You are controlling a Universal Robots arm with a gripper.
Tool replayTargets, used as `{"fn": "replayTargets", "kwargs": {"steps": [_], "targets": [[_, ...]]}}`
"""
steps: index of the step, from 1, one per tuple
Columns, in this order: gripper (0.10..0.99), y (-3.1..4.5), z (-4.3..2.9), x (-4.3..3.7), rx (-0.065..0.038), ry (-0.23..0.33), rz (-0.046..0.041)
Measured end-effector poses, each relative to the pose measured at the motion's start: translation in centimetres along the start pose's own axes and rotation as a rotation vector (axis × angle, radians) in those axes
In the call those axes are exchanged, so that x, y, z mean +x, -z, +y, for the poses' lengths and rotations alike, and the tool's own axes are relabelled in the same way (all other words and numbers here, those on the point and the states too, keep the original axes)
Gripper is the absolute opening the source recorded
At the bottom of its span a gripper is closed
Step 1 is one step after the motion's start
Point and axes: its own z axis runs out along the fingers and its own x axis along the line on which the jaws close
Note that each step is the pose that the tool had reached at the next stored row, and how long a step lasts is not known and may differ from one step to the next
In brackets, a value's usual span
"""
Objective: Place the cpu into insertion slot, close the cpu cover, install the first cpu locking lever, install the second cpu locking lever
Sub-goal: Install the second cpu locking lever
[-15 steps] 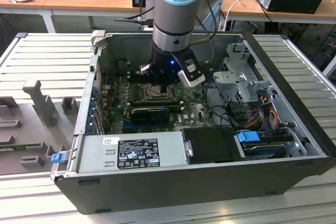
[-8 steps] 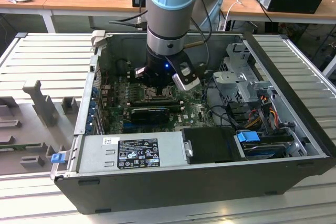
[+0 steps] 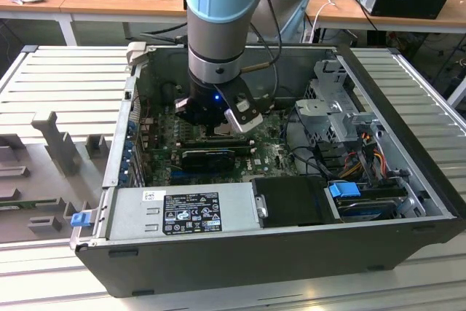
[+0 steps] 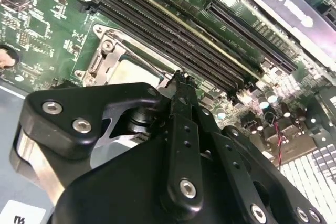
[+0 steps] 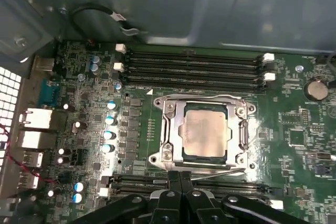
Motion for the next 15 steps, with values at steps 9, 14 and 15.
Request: {"fn": "replayTargets", "kwargs": {"steps": [9, 14, 15], "targets": [[0.106, -1.63, -0.52, 0.9, -0.027, 0.001, -0.0014], [0.106, -1.83, -1.0, 1.39, -0.076, 0.001, -0.0043], [0.106, -1.92, -1.06, 1.4, -0.08, 0.001, -0.0046]]}}
